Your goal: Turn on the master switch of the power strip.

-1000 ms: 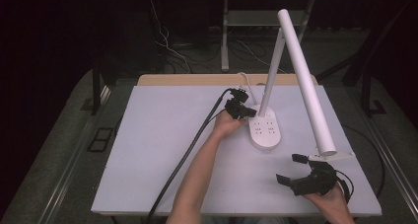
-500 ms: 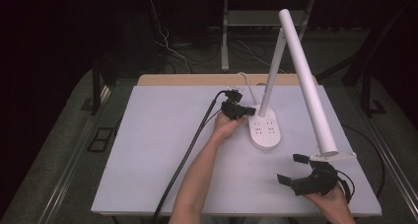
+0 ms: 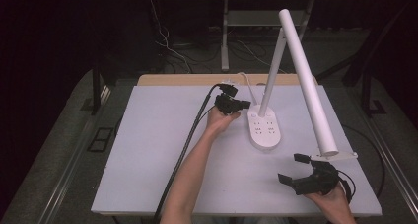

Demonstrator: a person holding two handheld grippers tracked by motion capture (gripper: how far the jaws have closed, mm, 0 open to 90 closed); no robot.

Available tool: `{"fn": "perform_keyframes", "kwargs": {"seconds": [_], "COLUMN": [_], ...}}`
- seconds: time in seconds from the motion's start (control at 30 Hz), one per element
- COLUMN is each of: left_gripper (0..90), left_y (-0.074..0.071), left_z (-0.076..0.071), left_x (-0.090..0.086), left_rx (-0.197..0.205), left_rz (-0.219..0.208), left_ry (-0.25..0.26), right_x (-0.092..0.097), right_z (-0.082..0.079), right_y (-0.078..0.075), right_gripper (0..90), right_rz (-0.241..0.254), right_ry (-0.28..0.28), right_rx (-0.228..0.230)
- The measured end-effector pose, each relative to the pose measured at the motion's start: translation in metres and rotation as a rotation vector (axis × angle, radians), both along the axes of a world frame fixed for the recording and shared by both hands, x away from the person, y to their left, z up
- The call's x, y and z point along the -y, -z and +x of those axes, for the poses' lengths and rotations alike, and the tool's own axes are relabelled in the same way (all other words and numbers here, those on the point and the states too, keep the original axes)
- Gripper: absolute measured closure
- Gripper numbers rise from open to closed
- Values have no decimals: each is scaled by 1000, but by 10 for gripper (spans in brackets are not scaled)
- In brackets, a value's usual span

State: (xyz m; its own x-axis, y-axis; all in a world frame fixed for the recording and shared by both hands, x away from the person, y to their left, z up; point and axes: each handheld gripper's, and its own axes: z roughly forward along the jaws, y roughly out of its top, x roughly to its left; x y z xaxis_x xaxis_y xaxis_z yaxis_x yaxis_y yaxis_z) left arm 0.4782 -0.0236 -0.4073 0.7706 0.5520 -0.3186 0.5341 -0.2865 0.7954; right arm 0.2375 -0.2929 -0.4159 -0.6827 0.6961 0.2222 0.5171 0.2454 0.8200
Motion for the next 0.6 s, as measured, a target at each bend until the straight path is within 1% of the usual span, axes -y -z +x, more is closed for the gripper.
{"fn": "perform_keyframes", "kwargs": {"seconds": [0.03,0.13,0.17,0.2,0.23,0.27,0.3,0.33,0.37,0.4,0.43,0.47,0.5,0.53,0.57,0.6], "left_gripper": [869,854,848,837,798,798,737,737,695,641,563,563,528,484,448,413], "left_y": [-2,-10,-13,-15,-18,-21,-24,-26,-29,-31,-34,-36,-38,-40,-42,-44], "left_z": [-1,-5,-7,-9,-10,-12,-14,-16,-15,-17,-18,-19,-20,-21,-22,-24], "left_x": [-1,-6,-6,-8,-10,-11,-12,-13,-17,-17,-19,-21,-23,-26,-29,-30], "left_rx": [7,27,33,45,56,56,57,53,61,55,52,55,52,50,45,43], "left_rz": [10,34,30,30,26,9,-1,-13,22,17,23,22,19,13,15,9], "left_ry": [7,38,34,42,58,61,63,68,104,101,113,119,121,132,136,124], "right_x": [0,0,1,0,0,0,-1,-1,-1,-1,-1,-1,-1,-1,-1,-1], "right_z": [0,0,0,0,0,0,0,0,0,0,0,0,0,0,0,0], "right_y": [0,0,0,0,0,0,0,0,0,0,0,0,0,0,0,0], "right_gripper": [3,3,3,3,3,3,3,3,3,3,3,3,3,3,3,3], "right_rz": [-1,0,0,0,0,0,1,1,0,0,0,0,1,1,1,1], "right_ry": [0,2,2,2,2,2,1,1,-1,0,0,0,3,3,2,2], "right_rx": [-1,-2,-1,-1,0,0,1,1,-1,-1,0,0,2,0,0,0]}}
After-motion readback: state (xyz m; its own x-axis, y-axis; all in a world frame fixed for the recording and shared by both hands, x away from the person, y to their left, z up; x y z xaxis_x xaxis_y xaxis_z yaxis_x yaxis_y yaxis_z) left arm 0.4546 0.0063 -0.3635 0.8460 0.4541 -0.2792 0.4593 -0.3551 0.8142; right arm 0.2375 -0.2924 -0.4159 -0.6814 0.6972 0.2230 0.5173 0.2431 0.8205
